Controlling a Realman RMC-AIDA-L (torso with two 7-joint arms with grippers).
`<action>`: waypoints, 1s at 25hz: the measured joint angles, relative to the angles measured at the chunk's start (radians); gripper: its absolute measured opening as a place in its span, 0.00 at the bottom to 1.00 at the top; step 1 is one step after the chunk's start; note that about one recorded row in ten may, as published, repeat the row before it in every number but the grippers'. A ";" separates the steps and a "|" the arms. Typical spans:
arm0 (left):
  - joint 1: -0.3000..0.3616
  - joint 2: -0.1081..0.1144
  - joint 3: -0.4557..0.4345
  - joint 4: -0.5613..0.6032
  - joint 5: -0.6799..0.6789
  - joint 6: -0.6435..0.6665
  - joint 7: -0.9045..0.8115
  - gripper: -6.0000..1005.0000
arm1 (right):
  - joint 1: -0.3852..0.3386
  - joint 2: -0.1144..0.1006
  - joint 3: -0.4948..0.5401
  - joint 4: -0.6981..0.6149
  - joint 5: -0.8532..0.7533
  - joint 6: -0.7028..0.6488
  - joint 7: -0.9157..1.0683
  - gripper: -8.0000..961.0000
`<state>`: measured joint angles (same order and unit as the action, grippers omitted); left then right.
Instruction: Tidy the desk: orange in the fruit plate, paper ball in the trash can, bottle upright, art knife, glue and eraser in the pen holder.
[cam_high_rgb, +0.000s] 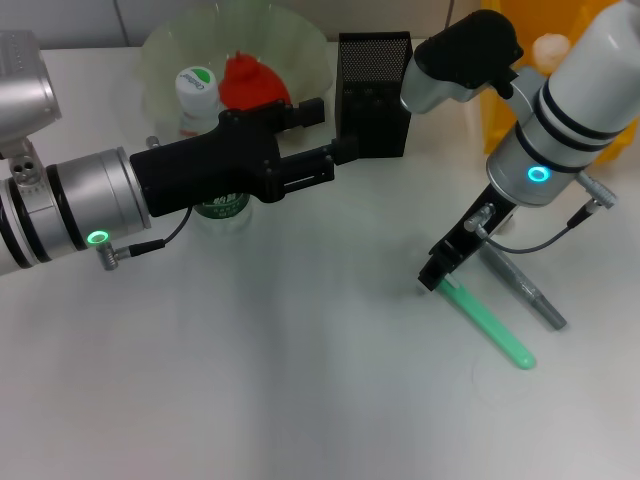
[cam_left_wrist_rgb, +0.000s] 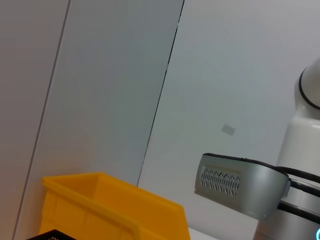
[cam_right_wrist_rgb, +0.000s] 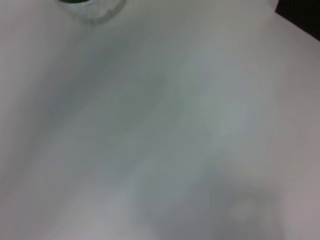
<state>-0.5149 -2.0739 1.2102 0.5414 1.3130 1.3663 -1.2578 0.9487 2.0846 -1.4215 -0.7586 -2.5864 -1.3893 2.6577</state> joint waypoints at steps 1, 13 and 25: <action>0.000 0.000 0.000 0.000 0.000 0.000 0.000 0.68 | 0.004 0.000 -0.004 0.004 0.000 0.002 0.000 0.48; -0.001 0.002 0.000 0.000 0.000 0.000 0.000 0.68 | 0.008 0.001 -0.042 0.008 0.000 0.009 0.020 0.47; 0.000 0.002 -0.002 -0.003 0.000 0.000 0.000 0.68 | 0.009 0.002 -0.042 0.016 0.000 0.009 0.021 0.37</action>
<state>-0.5154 -2.0724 1.2087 0.5384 1.3130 1.3660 -1.2578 0.9582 2.0863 -1.4634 -0.7427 -2.5863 -1.3804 2.6783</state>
